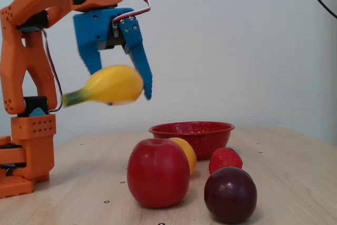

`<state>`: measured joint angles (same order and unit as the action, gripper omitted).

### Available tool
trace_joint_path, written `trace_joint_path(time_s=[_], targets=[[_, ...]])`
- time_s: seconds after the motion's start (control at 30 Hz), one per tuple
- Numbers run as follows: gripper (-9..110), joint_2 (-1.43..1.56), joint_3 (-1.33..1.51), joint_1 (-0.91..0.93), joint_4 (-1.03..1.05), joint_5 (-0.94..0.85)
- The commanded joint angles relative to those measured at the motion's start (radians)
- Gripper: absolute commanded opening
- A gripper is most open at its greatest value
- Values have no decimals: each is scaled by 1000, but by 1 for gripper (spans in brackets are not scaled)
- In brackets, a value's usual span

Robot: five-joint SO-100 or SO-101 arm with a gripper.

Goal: Put the banana in the red bowl.

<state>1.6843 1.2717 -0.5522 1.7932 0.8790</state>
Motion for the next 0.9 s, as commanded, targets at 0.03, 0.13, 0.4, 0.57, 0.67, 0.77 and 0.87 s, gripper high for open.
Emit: trace_joint_path(time_s=[0.03,0.13,0.4,0.57,0.67,0.77,0.87], targets=[[0,160,-23,104,-2,-106],[0,206,-8,213,-2,-181],[0,232,2,525,-52,-357],[0,172,-17,729,-149,-440],[0,100,-64,818,-222,-460],[0,23,-132,885,-267,-468],[0,-54,-212,939,-276,-466]])
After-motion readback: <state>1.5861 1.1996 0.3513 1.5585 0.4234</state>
